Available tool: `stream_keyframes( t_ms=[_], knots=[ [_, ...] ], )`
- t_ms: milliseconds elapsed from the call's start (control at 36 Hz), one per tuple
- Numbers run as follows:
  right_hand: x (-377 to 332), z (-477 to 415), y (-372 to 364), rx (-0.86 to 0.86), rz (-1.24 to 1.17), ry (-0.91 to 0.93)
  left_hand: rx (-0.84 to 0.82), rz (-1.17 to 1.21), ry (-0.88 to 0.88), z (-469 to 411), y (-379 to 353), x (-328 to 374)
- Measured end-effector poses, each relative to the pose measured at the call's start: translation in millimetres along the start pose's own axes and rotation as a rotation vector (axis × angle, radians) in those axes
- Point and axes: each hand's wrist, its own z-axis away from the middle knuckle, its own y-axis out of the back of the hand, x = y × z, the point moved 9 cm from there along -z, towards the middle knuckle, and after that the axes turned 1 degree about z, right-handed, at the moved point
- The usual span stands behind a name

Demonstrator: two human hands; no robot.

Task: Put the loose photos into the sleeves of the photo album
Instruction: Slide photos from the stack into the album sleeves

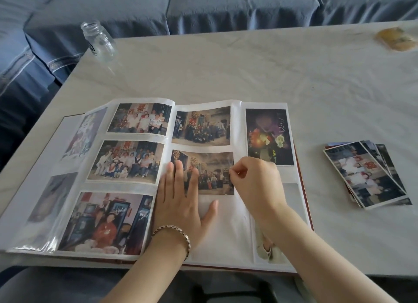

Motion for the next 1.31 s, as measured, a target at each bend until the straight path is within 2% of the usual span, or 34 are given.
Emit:
stream_keyframes(
  t_ms=[194,361,444,556,639,750,833,917,1056,1306],
  knots=[
    [8,-3,-4,-0.049,-0.17,-0.079,-0.005,0.0,0.003,0,-1,0],
    [30,-8,-10,-0.19,-0.473,-0.254,-0.006,-0.022,-0.008,0,-4,-1],
    [32,-7,-8,-0.195,-0.487,-0.255,-0.024,-0.029,-0.031,0,-3,0],
    [39,-2,6,-0.113,-0.389,-0.215,-0.027,-0.049,-0.075,0,1,5],
    [44,4,31,-0.018,-0.306,-0.135,-0.096,-0.043,-0.067,-5,-6,14],
    [59,13,61,0.011,-0.176,-0.063,-0.151,-0.013,-0.116,-12,-17,45],
    [82,19,83,0.046,-0.039,-0.07,-0.234,0.03,-0.129,-18,-24,66],
    [113,20,105,0.094,0.163,-0.126,-0.243,0.016,-0.128,-21,-25,71],
    [168,15,112,-0.071,0.475,-0.346,-0.221,0.047,-0.136,-21,-16,74],
    [153,8,121,-0.059,0.675,-0.213,-0.203,0.066,-0.156,-29,-9,75]
  ],
)
